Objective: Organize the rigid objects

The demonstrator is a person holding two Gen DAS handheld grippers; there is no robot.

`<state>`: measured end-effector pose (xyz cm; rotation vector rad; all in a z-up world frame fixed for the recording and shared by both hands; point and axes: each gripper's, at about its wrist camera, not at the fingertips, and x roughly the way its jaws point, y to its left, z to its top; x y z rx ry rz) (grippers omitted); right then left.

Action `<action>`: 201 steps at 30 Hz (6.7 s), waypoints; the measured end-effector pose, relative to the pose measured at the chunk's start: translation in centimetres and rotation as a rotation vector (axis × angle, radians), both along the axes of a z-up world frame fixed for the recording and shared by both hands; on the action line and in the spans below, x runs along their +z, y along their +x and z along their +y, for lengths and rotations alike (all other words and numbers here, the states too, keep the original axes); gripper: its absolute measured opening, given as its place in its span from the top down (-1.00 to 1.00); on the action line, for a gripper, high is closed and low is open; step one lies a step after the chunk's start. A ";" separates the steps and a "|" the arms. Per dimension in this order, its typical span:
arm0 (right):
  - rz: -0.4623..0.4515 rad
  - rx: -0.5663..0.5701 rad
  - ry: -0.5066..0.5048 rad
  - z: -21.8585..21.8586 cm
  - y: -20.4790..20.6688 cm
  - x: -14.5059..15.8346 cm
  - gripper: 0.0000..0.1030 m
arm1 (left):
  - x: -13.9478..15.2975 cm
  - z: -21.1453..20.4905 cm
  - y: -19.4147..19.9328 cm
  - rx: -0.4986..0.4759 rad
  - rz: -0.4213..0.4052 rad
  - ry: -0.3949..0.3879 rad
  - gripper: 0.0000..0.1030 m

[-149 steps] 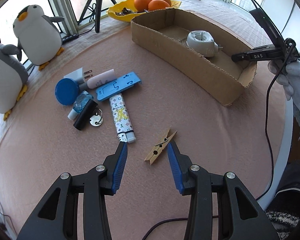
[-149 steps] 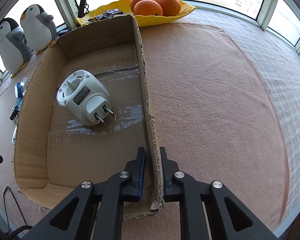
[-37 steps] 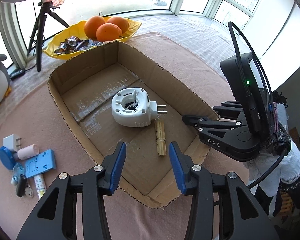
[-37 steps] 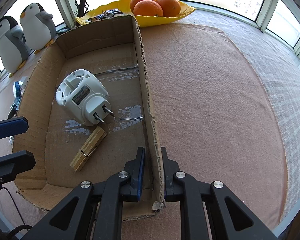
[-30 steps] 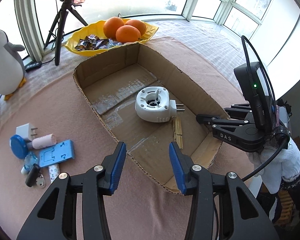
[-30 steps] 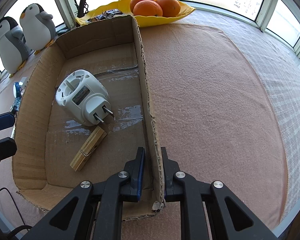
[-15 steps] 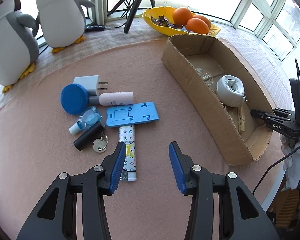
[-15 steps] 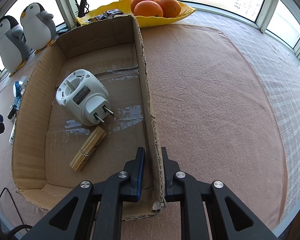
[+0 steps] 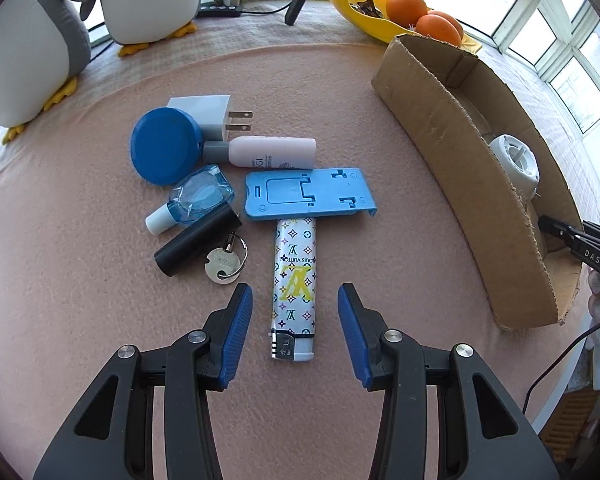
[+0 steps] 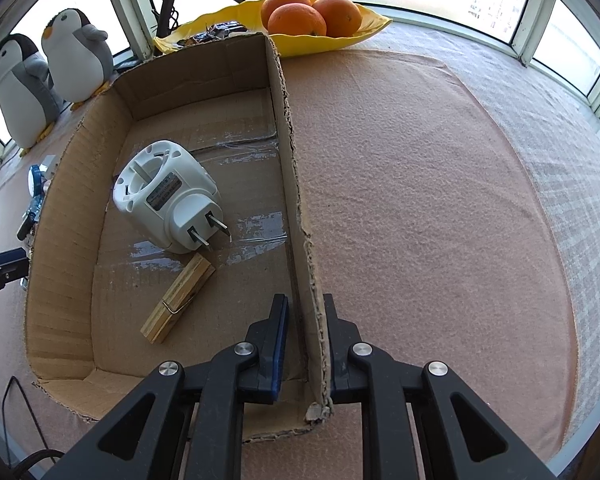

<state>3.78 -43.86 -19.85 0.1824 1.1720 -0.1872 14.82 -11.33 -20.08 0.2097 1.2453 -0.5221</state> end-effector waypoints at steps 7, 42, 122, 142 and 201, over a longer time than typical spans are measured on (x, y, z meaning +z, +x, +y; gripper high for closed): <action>0.002 -0.002 -0.004 0.0 0.1 0.0 0.71 | -0.5 -0.2 0.6 -0.001 0.012 0.008 0.31; 0.010 -0.003 -0.011 0.1 0.3 0.0 0.69 | 3.1 -4.5 -2.7 -0.143 -0.138 0.076 0.58; 0.015 0.008 -0.033 0.3 0.4 0.0 0.68 | 9.4 -8.8 4.2 -0.122 -0.215 -0.073 -0.27; 0.024 0.005 -0.054 0.7 0.9 0.2 0.65 | 3.9 5.3 1.5 -0.025 -0.188 0.043 -0.24; 0.023 -0.001 -0.050 0.5 0.8 0.1 0.64 | -0.8 2.4 2.8 -0.043 -0.052 0.013 0.93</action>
